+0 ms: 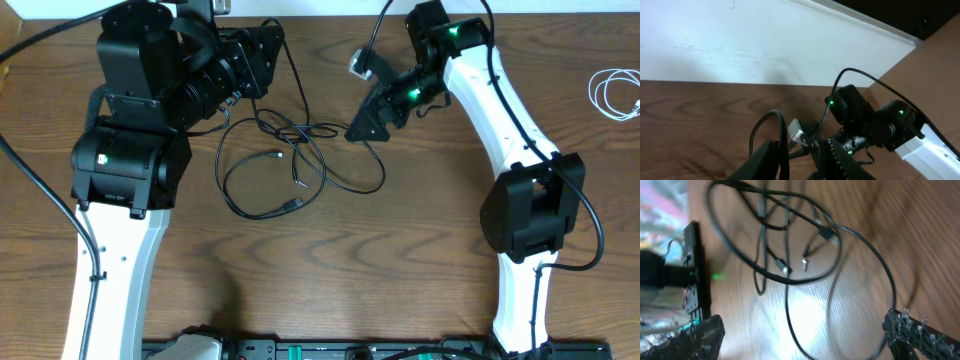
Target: Untangle cables
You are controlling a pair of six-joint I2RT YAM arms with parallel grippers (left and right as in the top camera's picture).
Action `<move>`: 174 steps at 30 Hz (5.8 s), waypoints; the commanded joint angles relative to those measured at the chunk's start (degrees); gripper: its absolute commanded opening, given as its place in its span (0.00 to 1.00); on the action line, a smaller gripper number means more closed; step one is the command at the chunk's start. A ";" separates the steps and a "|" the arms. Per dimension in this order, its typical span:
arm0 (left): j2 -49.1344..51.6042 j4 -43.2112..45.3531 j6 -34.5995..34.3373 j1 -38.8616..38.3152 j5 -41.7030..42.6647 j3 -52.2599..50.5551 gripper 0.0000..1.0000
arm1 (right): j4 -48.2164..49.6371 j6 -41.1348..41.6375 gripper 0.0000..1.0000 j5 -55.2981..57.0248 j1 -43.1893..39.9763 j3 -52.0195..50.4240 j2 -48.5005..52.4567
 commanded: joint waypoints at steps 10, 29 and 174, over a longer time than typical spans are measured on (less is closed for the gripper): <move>-0.68 -1.11 -0.11 0.28 0.74 1.31 0.31 | 25.55 5.64 0.87 1.05 6.67 -10.93 -0.02; -0.68 -9.62 0.57 0.52 -36.33 1.31 0.08 | 27.41 40.37 0.01 35.17 -8.31 -10.19 -9.03; 7.93 -1.62 -4.74 15.02 -12.00 1.16 0.08 | 36.09 49.18 0.01 36.89 -2.78 -31.08 -31.71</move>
